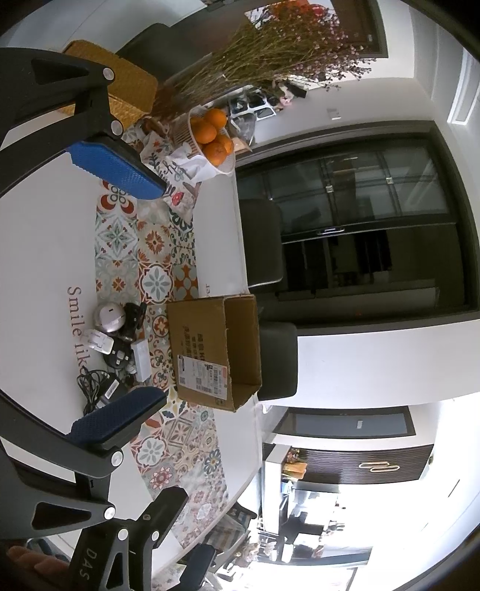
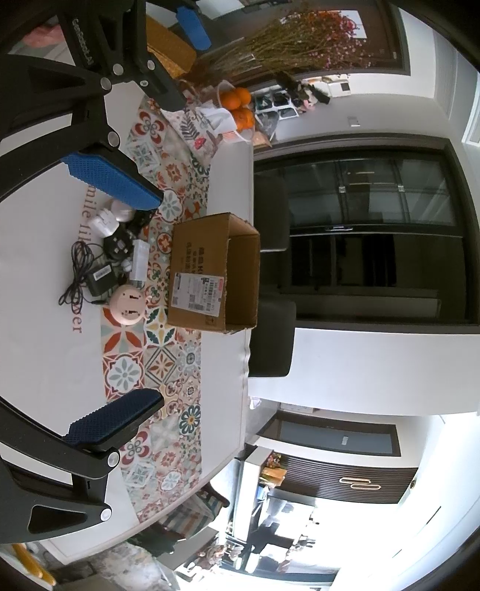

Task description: Organize rigid objects

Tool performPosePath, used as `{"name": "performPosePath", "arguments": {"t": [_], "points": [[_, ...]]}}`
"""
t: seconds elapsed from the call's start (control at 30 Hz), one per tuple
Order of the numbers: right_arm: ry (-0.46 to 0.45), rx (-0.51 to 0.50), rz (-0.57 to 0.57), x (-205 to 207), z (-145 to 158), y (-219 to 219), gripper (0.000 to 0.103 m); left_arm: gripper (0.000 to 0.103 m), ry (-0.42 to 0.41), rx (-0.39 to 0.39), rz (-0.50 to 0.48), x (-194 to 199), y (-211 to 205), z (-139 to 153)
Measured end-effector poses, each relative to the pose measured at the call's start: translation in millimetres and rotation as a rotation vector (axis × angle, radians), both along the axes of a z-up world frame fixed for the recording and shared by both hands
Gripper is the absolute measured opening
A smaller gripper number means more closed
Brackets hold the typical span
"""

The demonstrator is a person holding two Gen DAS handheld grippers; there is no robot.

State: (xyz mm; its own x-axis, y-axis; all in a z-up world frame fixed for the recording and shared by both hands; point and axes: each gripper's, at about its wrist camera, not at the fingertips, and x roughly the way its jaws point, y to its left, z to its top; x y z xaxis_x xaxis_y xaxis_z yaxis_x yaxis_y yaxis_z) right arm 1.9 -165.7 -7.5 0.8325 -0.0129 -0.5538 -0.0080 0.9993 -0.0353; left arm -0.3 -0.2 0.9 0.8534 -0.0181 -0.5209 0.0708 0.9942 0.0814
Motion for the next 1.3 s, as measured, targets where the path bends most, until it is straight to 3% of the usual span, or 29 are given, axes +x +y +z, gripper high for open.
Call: {"name": "performPosePath", "arguments": {"t": [1.3], "points": [[0.015,0.015,0.008,1.9,-6.7,3.6,0.098,0.103,0.002,0.0,-0.012,3.2,-1.8,-2.1]]}}
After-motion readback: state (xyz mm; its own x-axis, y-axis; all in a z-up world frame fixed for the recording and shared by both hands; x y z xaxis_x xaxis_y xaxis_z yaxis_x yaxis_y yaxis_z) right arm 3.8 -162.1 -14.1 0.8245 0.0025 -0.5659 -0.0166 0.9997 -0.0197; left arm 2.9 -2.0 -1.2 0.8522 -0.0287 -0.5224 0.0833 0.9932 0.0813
